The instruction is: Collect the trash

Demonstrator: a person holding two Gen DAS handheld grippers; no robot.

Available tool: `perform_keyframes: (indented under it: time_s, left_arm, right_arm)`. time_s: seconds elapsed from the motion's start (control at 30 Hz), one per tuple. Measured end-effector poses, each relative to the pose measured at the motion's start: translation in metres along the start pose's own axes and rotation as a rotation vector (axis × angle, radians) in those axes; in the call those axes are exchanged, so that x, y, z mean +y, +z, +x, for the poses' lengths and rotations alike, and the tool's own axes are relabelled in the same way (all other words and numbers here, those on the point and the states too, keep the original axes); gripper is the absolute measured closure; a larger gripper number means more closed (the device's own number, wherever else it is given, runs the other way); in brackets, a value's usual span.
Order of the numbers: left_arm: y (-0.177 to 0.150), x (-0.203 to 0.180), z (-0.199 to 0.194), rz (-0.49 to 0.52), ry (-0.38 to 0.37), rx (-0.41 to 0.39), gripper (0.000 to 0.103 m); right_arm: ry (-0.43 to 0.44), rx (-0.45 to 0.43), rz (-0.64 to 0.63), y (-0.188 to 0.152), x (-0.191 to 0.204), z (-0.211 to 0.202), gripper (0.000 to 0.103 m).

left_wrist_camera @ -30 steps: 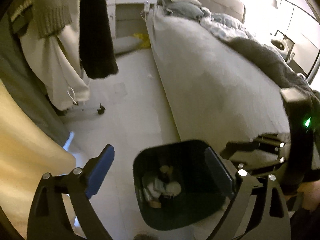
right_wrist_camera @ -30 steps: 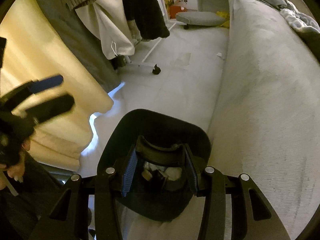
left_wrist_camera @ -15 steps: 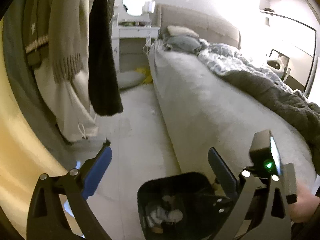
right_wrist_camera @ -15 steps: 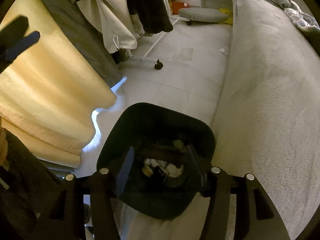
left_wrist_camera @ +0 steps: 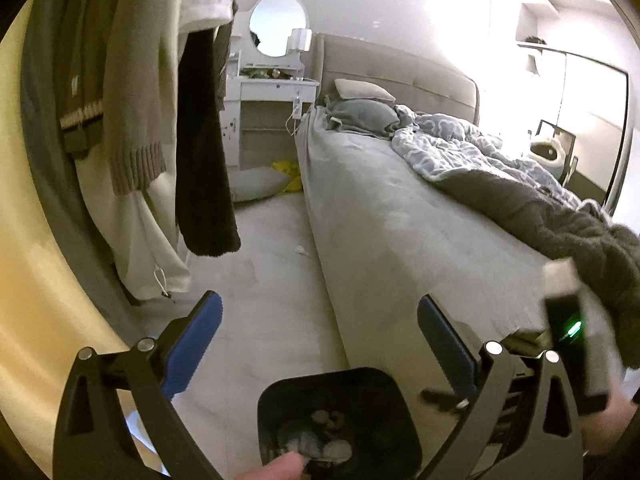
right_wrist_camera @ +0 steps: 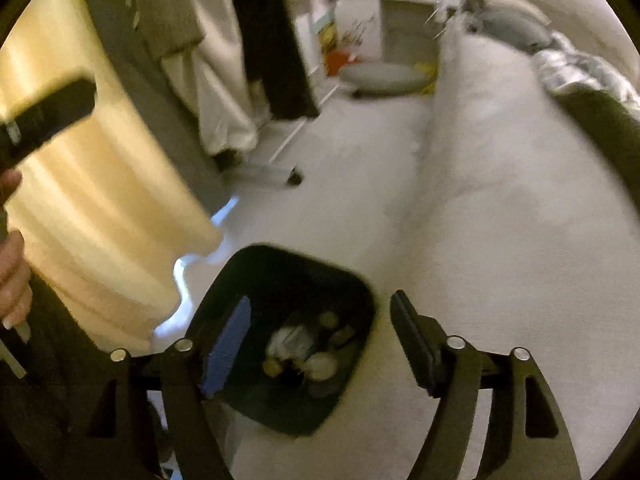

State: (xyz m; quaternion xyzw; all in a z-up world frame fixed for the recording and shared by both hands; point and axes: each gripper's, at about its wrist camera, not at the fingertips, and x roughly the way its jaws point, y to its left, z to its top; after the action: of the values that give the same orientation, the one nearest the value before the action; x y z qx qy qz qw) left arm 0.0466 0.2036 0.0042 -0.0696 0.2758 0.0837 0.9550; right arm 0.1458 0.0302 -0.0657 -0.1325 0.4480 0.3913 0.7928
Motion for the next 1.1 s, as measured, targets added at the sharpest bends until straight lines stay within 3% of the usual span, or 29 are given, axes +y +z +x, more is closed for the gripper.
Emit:
perform_keyframes:
  time_s: [0.23,0.43,0.77,1.1]
  left_arm:
    - [-0.004,-0.035,-0.003,0.039,-0.038,0.005,0.003]
    - [-0.011,-0.061,-0.009,0.065,-0.067,0.002,0.003]
    - [-0.020,-0.089,-0.007,0.090,-0.098,0.013,0.003]
    - [-0.028,-0.100,-0.017,0.113,-0.095,0.024,0.003]
  right_arm:
    - [-0.147,-0.178,0.076,-0.012,-0.043,-0.073,0.016]
    - [-0.241,-0.286,0.135,-0.044,-0.073,-0.124,0.009]
    - [-0.376,-0.345,0.247,-0.113,-0.115,-0.183,0.003]
    - [-0.393,-0.371,0.275,-0.151,-0.113,-0.214,0.003]
